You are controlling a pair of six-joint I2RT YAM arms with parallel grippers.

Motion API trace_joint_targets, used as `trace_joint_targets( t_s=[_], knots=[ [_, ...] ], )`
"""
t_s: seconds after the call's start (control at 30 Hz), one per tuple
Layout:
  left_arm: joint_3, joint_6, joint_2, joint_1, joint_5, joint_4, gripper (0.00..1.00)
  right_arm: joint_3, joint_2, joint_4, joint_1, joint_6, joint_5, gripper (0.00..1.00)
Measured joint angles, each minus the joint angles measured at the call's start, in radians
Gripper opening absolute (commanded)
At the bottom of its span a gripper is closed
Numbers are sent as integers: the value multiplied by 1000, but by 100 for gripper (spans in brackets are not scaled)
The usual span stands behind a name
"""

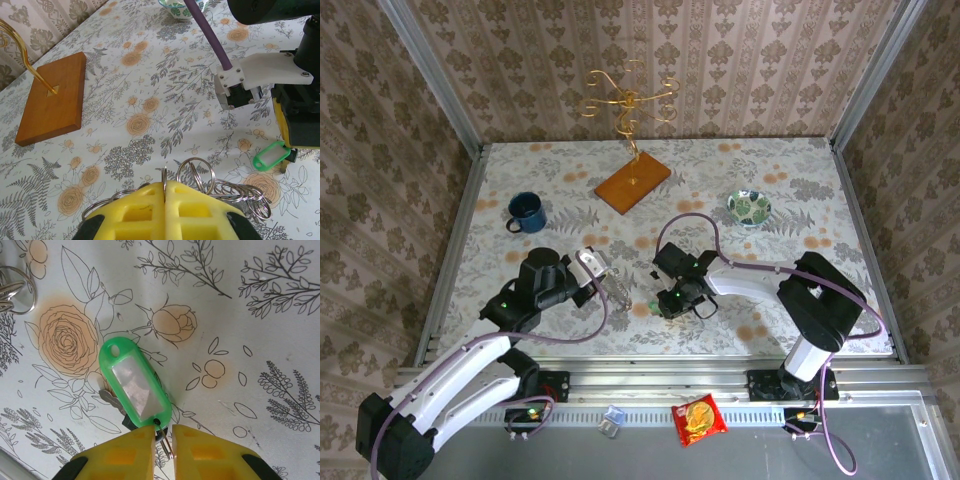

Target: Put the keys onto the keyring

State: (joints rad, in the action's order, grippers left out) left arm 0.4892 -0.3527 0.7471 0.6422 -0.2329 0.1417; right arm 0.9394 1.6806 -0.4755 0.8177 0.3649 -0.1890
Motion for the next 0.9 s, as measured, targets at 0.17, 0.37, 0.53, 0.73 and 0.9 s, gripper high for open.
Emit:
trace_joint_targets(
  t_s=[0.17,0.37,0.53,0.73,0.9],
  knots=[
    [0,-1,0,0,0,0,0,2,0,0,0,0,0,17],
    [0,-1,0,5,0,0,0,2,0,0,0,0,-2,13],
    [0,-2,0,5,0,0,0,2,0,-5,0,0,-2,13],
    [0,-4,0,5,0,0,0,4,2,-11,0,-3,-3,13],
    [0,-4,0,5,0,0,0,11,8,-23,0,-4,-3,12]
  ],
)
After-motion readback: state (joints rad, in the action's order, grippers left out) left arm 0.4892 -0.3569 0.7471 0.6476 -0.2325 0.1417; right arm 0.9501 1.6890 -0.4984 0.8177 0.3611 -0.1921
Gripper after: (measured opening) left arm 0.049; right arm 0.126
